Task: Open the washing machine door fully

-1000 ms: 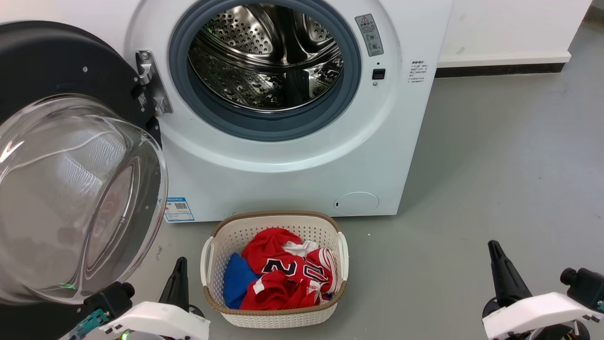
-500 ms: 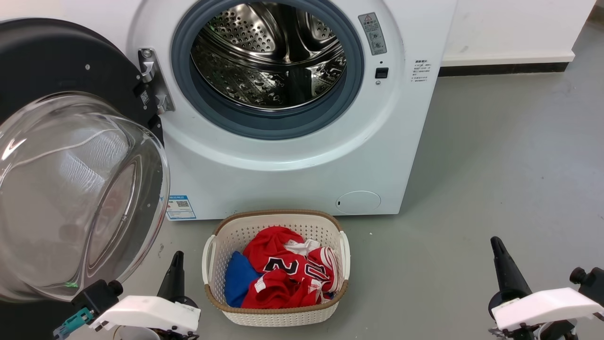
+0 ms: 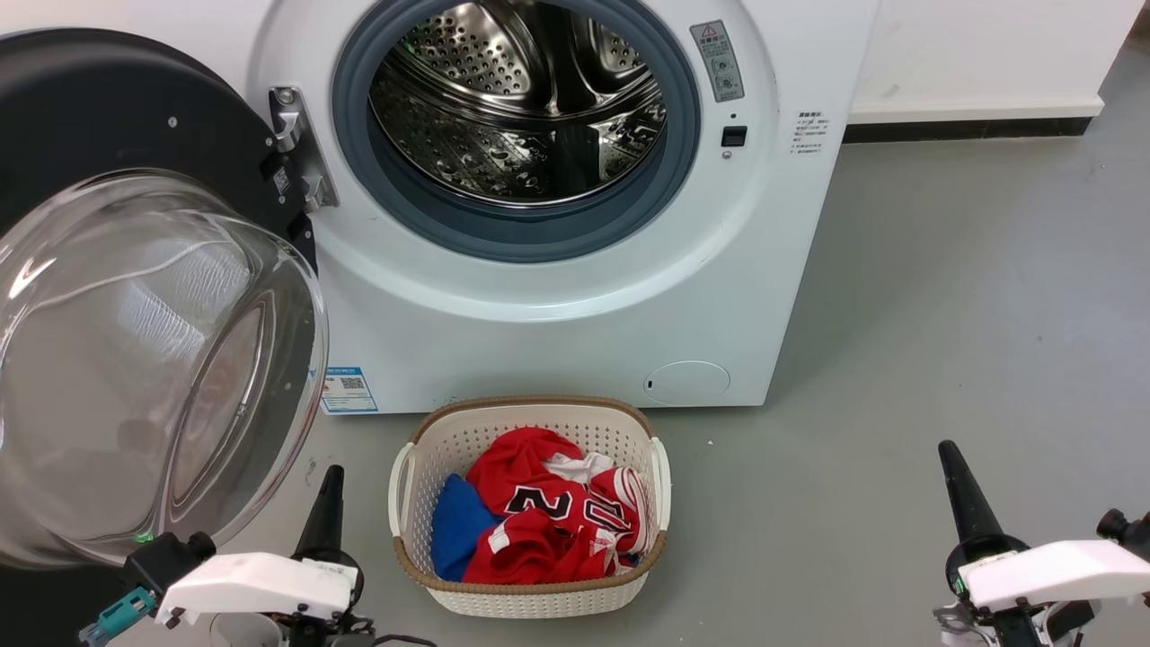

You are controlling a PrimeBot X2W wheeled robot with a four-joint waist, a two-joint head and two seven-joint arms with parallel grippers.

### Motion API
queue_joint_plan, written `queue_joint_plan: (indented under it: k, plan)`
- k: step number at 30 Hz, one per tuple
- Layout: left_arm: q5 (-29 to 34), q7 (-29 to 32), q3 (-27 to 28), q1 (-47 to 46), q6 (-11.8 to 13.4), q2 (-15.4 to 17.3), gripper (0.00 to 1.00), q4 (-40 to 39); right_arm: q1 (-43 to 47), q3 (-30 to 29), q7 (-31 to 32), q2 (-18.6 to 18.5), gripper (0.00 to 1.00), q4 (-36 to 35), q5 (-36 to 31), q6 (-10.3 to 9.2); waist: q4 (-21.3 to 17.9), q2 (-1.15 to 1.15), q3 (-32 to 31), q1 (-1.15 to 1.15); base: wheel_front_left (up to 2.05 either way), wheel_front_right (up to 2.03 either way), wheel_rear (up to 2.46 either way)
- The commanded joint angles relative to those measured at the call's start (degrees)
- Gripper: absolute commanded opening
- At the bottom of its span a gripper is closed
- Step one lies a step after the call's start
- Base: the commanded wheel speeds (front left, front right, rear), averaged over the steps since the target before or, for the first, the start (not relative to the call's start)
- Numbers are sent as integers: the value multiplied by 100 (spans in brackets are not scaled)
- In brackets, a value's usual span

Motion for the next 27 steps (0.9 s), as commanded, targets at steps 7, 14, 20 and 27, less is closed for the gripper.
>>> queue_joint_plan:
  k: [7,14,20,27]
  plan:
    - [-440,124,119,-156,-93,-30,0,-70,-203,-48,82,17,0,7,518,1,18,0,12,0,0,0,0]
    - [-796,229,194,-186,-141,-59,0,-78,-250,-79,143,22,0,55,925,1,37,0,24,0,0,0,0]
    - [-1085,314,264,-208,-175,-84,0,-83,-282,-105,199,27,0,92,1259,1,52,0,34,0,0,0,0]
    - [-1491,428,349,-218,-233,-106,0,-88,-352,-140,272,34,0,140,1728,0,76,0,49,0,0,0,0]
